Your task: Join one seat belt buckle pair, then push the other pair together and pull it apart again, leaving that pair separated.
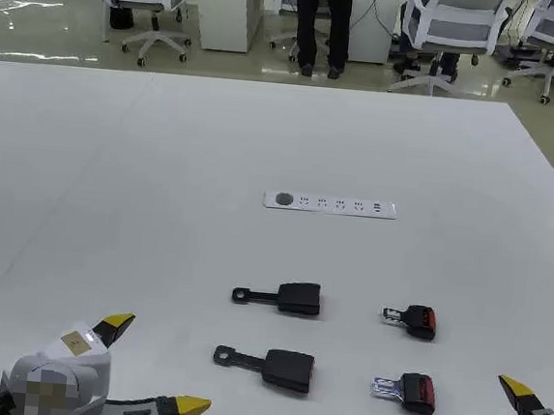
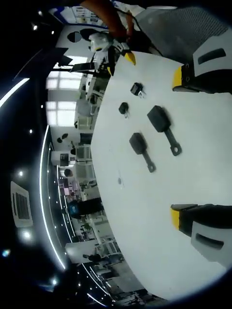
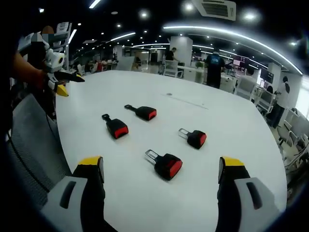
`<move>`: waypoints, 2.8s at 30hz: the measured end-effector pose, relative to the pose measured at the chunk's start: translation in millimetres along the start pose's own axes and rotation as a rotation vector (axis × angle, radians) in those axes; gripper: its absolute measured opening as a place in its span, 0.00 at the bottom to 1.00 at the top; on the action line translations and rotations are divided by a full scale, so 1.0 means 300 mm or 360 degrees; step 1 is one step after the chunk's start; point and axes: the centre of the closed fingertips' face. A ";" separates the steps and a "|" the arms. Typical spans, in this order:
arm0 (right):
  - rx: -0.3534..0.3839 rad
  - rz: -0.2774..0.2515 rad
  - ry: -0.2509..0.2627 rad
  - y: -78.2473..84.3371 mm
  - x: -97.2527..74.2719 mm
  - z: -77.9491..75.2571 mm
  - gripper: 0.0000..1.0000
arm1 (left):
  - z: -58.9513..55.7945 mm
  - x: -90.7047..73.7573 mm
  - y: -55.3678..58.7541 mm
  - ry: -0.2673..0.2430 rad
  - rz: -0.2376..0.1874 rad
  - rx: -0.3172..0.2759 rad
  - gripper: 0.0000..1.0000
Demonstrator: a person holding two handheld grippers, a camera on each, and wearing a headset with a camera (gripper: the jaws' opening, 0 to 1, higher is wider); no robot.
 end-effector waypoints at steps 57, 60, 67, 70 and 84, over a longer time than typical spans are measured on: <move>0.0011 0.0031 0.0010 0.041 -0.009 -0.013 1.00 | -0.006 -0.009 -0.005 -0.0010 -0.0004 -0.0008 0.98; 0.0015 0.0030 0.0011 0.039 -0.008 -0.014 1.00 | -0.004 -0.008 -0.003 -0.0010 -0.0003 -0.0010 0.98; 0.0017 0.0025 0.0013 0.030 -0.009 -0.016 1.00 | 0.002 -0.005 0.003 -0.0010 -0.0002 -0.0012 0.98; 0.0017 0.0026 0.0013 0.028 -0.011 -0.017 1.00 | 0.006 -0.002 0.005 -0.0011 -0.0001 -0.0012 0.98; 0.0020 0.0042 0.0009 0.044 -0.009 -0.025 1.00 | -0.007 0.019 0.008 0.0005 0.0019 -0.0002 0.98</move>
Point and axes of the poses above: the centre of the closed fingertips' face, and the gripper's own axes: x roughly forward along the fingers, z roughly to its left, y roughly out of its underside, and after that the axes turned 13 degrees about -x, right-handed
